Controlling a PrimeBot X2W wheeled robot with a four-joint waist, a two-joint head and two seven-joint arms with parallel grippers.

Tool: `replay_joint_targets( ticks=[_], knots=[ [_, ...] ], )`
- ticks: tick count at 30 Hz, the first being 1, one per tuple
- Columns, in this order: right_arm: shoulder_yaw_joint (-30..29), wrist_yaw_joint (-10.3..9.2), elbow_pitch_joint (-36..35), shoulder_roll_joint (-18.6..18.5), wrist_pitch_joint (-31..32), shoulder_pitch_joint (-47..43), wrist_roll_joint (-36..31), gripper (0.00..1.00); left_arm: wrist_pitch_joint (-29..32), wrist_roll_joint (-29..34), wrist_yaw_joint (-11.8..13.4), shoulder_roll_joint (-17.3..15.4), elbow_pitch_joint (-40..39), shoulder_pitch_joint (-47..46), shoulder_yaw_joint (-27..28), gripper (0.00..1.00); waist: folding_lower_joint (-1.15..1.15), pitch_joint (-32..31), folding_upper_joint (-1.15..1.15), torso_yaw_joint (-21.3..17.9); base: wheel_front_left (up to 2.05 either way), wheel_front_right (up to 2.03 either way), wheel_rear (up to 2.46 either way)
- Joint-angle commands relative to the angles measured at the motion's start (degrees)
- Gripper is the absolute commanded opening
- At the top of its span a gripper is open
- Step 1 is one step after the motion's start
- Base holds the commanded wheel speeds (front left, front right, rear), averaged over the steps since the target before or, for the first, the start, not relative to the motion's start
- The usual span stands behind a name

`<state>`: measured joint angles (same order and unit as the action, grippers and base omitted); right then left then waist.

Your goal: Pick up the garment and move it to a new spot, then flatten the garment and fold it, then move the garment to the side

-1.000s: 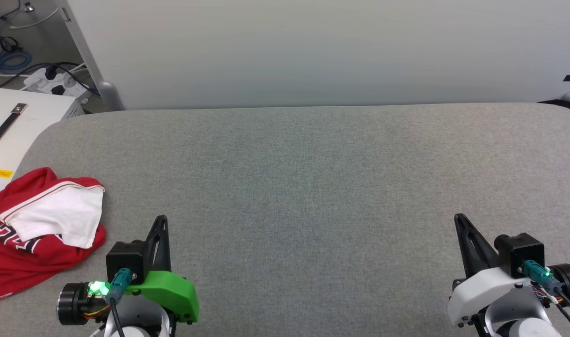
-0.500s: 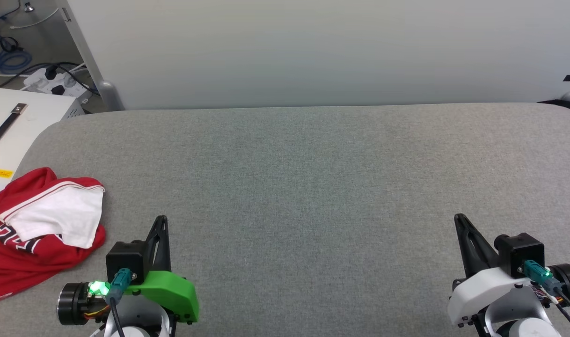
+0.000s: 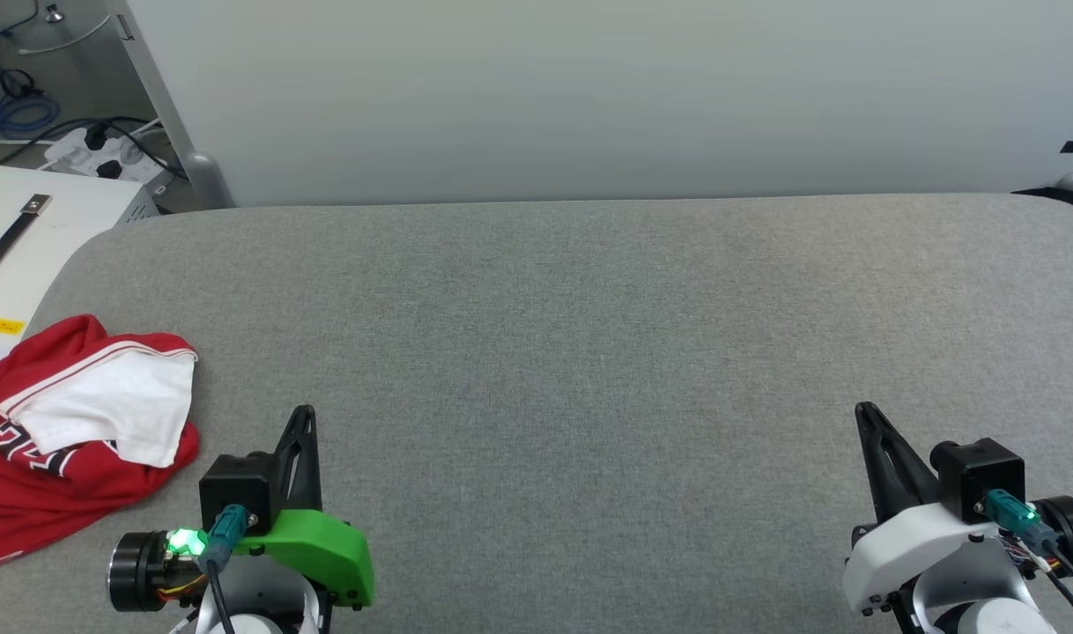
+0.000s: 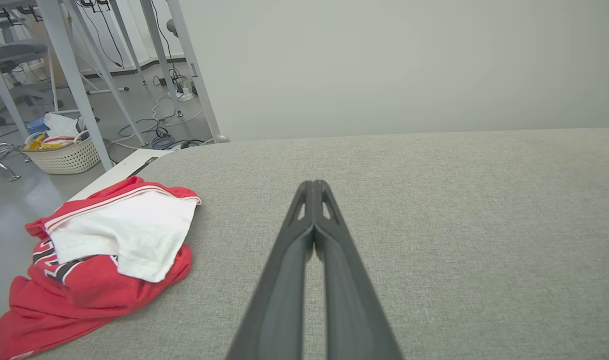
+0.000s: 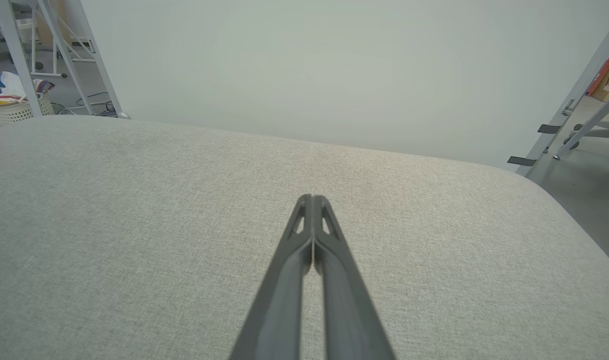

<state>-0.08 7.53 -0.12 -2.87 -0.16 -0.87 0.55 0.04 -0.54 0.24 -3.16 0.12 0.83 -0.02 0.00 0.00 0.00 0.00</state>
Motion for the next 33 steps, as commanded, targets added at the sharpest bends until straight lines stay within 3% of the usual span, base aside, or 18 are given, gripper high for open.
replay_joint_targets(
  ticks=[1,2,3,33],
  knots=[
    [0.08,-0.04,0.12,0.0,0.16,0.87,-0.55,0.0,-0.04,0.54,-0.24,0.28,-0.12,-0.83,0.02,0.0,0.0,0.0,0.0,0.0,0.0,0.0,0.0],
    [0.08,-0.04,0.12,0.0,0.16,0.87,-0.55,0.0,-0.04,0.54,-0.24,0.28,-0.12,-0.83,0.02,0.0,0.0,0.0,0.0,0.0,0.0,0.0,0.0],
    [0.0,0.0,0.0,0.0,0.0,0.0,0.0,1.0,0.0,0.0,0.0,0.0,0.0,0.0,0.0,1.0,0.0,0.0,0.0,0.0,0.0,0.0,0.0],
    [-0.15,-0.01,1.56,0.0,-2.91,0.32,4.88,1.0,-3.2,-2.99,-1.3,0.05,1.73,-0.43,-0.65,1.0,0.0,-0.4,0.0,-0.03,0.0,0.0,0.0]
  ],
)
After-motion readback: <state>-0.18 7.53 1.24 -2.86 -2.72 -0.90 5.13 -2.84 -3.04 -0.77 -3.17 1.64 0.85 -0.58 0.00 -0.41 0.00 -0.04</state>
